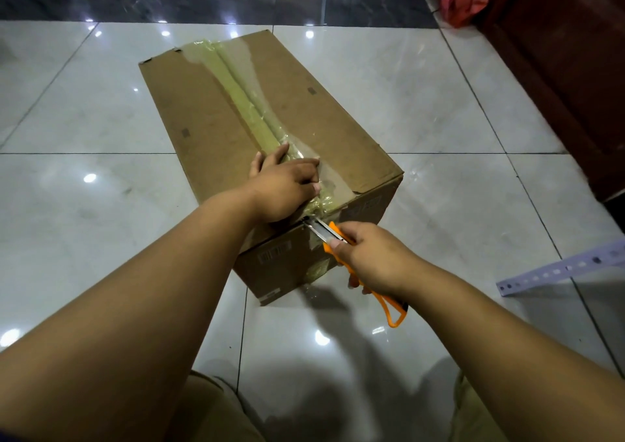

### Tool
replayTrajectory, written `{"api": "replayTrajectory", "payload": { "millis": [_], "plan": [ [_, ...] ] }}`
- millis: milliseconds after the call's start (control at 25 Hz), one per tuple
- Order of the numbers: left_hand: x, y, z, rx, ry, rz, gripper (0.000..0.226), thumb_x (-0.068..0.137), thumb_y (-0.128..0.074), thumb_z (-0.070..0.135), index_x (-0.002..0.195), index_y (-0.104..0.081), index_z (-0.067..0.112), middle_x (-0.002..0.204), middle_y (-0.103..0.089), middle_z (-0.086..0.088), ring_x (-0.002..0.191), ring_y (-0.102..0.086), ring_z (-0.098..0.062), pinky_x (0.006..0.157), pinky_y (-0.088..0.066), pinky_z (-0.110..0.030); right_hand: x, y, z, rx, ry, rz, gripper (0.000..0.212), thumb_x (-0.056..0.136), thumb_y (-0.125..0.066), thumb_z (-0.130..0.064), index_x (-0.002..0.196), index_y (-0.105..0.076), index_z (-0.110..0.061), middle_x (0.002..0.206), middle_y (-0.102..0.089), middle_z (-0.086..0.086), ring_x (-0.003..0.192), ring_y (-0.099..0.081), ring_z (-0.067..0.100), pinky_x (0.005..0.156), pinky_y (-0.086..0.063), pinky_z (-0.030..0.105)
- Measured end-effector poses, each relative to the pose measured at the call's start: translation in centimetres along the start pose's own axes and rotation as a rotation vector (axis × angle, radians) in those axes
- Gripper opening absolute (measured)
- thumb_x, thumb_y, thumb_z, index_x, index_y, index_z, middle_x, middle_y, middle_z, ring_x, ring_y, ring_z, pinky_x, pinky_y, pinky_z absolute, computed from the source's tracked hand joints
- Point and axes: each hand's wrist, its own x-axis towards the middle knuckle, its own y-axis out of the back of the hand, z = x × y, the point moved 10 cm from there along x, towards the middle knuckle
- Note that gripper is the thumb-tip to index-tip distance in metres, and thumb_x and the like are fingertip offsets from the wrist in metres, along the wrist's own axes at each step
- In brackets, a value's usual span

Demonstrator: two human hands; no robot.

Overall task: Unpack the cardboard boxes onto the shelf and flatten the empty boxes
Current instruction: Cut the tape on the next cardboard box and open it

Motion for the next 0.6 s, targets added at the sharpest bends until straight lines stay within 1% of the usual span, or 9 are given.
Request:
{"api": "replayTrajectory", "payload": {
  "millis": [80, 160, 240, 320, 400, 440, 520, 560, 600],
  "plan": [
    [0.0, 0.2, -0.1, -0.012, 0.007, 0.023, 0.023, 0.097, -0.047, 0.036, 0.074, -0.049, 0.032, 0.150, -0.032, 0.022, 0.147, 0.005, -0.014, 0.115, 0.012, -0.046, 0.2, 1.2, 0.4, -0.017, -0.011, 0.050, 0.028, 0.101, -0.044, -0.032, 0.123, -0.053, -0.017, 0.100, -0.061, 0.005, 0.079, -0.065, 0.022, 0.063, -0.055, 0.032],
    [0.0, 0.8, 0.1, 0.000, 0.003, 0.077, 0.022, 0.096, -0.048, 0.036, 0.076, -0.050, 0.030, 0.148, -0.036, 0.021, 0.147, 0.002, -0.014, 0.116, 0.009, -0.046, 0.3, 2.4, 0.9, -0.031, -0.020, 0.107, 0.030, 0.100, -0.047, -0.033, 0.126, -0.051, -0.018, 0.103, -0.061, 0.004, 0.081, -0.066, 0.021, 0.063, -0.056, 0.032],
    [-0.4, 1.5, 0.7, 0.039, -0.018, 0.137, 0.023, 0.094, -0.049, 0.043, 0.082, -0.054, 0.025, 0.144, -0.043, 0.016, 0.147, -0.003, -0.016, 0.117, 0.005, -0.047, 0.5, 3.3, 1.2, -0.034, -0.019, 0.158, 0.031, 0.098, -0.051, -0.034, 0.125, -0.053, -0.019, 0.105, -0.062, 0.003, 0.084, -0.065, 0.022, 0.067, -0.057, 0.034],
    [-1.1, 2.0, 1.4, 0.113, -0.041, 0.186, 0.034, 0.089, -0.050, 0.056, 0.091, -0.057, 0.022, 0.141, -0.046, 0.009, 0.146, -0.005, -0.018, 0.118, 0.000, -0.048, 0.5, 4.0, 1.5, -0.048, -0.013, 0.225, 0.029, 0.094, -0.057, -0.039, 0.116, -0.056, -0.020, 0.098, -0.063, 0.002, 0.084, -0.065, 0.023, 0.076, -0.057, 0.042],
    [-2.2, 2.7, 2.1, 0.208, -0.056, 0.249, 0.048, 0.085, -0.051, 0.061, 0.106, -0.057, 0.018, 0.139, -0.047, 0.002, 0.146, -0.007, -0.022, 0.119, -0.006, -0.048, 0.2, 4.9, 1.0, -0.105, 0.009, 0.301, 0.032, 0.090, -0.061, -0.043, 0.114, -0.056, -0.022, 0.097, -0.062, 0.001, 0.085, -0.062, 0.022, 0.077, -0.055, 0.039],
    [-2.7, 3.0, 2.5, 0.248, -0.062, 0.282, 0.049, 0.086, -0.052, 0.059, 0.109, -0.056, 0.016, 0.136, -0.048, -0.002, 0.145, -0.010, -0.024, 0.118, -0.010, -0.047, 0.1, 5.3, 0.6, -0.140, 0.021, 0.329, 0.035, 0.090, -0.062, -0.044, 0.117, -0.055, -0.023, 0.099, -0.061, 0.001, 0.087, -0.060, 0.022, 0.076, -0.053, 0.036],
    [-3.9, 3.8, 3.4, 0.293, -0.090, 0.343, 0.041, 0.089, -0.053, 0.047, 0.113, -0.054, 0.014, 0.131, -0.052, -0.006, 0.143, -0.019, -0.026, 0.115, -0.021, -0.045, -0.1, 5.8, -0.3, -0.203, 0.041, 0.360, 0.038, 0.091, -0.061, -0.042, 0.123, -0.051, -0.024, 0.106, -0.060, 0.002, 0.092, -0.057, 0.023, 0.075, -0.047, 0.033],
    [-4.5, 4.2, 4.1, 0.309, -0.123, 0.383, 0.037, 0.089, -0.054, 0.039, 0.115, -0.055, 0.013, 0.128, -0.054, -0.008, 0.139, -0.028, -0.028, 0.111, -0.030, -0.045, -0.1, 5.9, -0.9, -0.238, 0.053, 0.368, 0.039, 0.092, -0.060, -0.040, 0.125, -0.049, -0.024, 0.110, -0.060, 0.003, 0.095, -0.057, 0.025, 0.075, -0.046, 0.033],
    [-5.2, 4.5, 5.0, 0.338, -0.178, 0.430, 0.031, 0.089, -0.056, 0.031, 0.112, -0.059, 0.010, 0.121, -0.059, -0.011, 0.130, -0.040, -0.031, 0.102, -0.041, -0.046, -0.1, 6.0, -1.4, -0.282, 0.061, 0.377, 0.038, 0.093, -0.059, -0.039, 0.126, -0.048, -0.023, 0.113, -0.060, 0.004, 0.097, -0.057, 0.026, 0.075, -0.045, 0.033]
  ]
}}
